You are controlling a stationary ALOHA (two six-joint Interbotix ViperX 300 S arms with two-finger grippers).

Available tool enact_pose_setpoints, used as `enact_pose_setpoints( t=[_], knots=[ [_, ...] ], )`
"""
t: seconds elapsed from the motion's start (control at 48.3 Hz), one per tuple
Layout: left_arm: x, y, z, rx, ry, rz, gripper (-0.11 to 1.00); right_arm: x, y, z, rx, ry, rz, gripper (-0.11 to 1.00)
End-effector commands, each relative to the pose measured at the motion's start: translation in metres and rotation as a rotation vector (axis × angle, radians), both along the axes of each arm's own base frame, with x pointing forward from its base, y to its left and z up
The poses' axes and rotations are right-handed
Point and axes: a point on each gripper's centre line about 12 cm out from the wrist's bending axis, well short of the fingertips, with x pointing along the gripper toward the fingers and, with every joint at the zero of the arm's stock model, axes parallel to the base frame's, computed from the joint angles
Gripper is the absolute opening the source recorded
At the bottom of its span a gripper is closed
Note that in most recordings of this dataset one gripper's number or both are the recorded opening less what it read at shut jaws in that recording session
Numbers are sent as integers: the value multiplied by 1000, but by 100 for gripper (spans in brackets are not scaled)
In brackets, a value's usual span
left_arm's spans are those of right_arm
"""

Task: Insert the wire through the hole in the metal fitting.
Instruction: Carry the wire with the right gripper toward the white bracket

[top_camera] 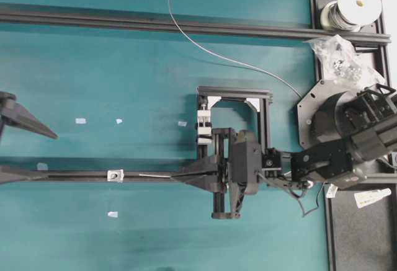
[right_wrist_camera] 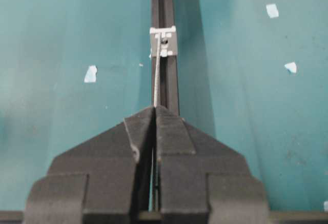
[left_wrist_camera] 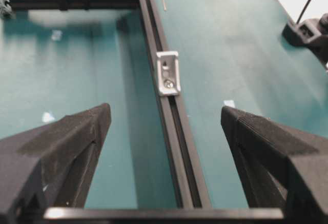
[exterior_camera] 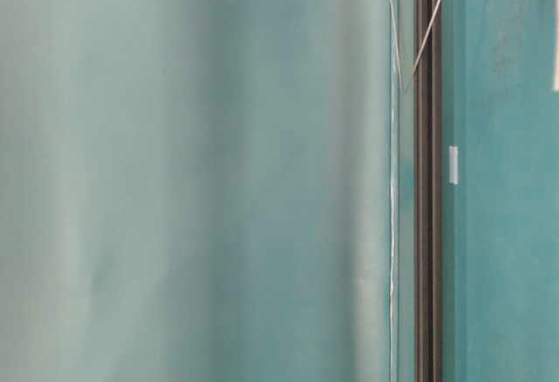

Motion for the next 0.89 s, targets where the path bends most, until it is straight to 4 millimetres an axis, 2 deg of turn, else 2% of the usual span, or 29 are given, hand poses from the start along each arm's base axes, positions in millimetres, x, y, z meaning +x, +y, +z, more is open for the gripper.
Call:
enact_pose_setpoints(
  t=[0.0,0.331,0.58,0.869],
  knots=[
    [10,-6,0,-18,-20,-4,79,3,4,5,7,-20,3,-1],
    [22,-22,-16,-54,27,-33,79,2,10,-6,-15,-7,16,-1],
    [26,-25,-33,-38,77,-36,79,4,11,-12,-18,-3,6,-1],
    [26,-25,-38,-34,88,-36,79,4,11,-12,-16,-4,4,-1]
  ],
)
